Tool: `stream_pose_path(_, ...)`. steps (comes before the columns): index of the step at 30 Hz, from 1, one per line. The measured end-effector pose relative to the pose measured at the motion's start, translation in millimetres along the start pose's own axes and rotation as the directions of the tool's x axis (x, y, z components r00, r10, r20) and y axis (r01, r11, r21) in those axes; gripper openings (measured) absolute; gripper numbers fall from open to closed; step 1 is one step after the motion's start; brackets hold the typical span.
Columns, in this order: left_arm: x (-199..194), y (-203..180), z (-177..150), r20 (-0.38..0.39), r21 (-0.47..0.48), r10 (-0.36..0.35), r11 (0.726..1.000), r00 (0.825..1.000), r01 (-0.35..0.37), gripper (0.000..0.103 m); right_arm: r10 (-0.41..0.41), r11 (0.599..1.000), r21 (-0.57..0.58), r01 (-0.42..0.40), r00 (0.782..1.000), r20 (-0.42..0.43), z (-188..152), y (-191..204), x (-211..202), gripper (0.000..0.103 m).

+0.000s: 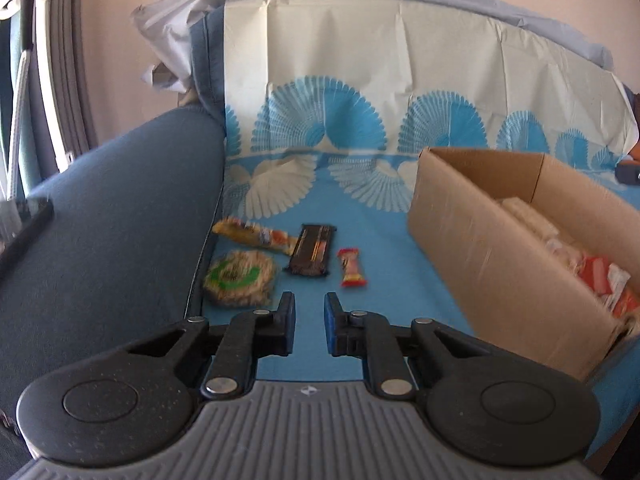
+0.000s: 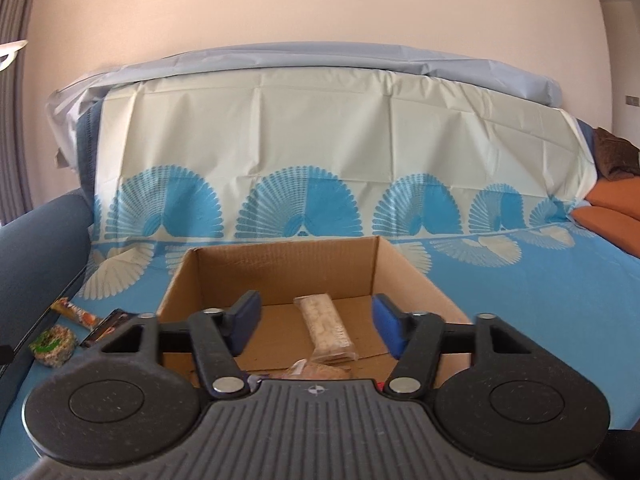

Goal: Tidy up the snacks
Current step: 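Open both tools to drop the rice-cracker pack and red bar into the box, then move both tools back toward the remaining snacks beside the box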

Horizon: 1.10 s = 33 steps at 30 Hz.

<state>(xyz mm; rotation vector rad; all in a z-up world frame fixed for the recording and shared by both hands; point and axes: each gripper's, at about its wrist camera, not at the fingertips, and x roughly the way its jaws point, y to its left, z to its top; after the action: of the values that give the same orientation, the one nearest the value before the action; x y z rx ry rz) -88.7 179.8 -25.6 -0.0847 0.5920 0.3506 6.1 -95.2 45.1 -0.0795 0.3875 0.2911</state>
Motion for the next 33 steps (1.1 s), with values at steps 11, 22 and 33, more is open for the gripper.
stream_pose_path(11, 9, 25, 6, -0.041, -0.136, -0.080, 0.988, 0.996, 0.074, 0.017, 0.065, 0.997, -0.049, -0.064, 0.998, 0.019, -3, 36, -7, 0.033)
stream_pose_path(22, 10, 36, 5, -0.069, -0.219, -0.023, 0.976, 0.997, 0.008, 0.017, 0.126, 0.984, -0.127, -0.126, 0.992, -0.006, -9, 68, -7, 0.037)
stream_pose_path(33, 54, 35, 16, -0.120, -0.216, 0.151, 0.961, 0.981, -0.174, 0.031, 0.205, 0.964, -0.169, -0.207, 0.978, -0.026, -13, 88, -11, 0.042)
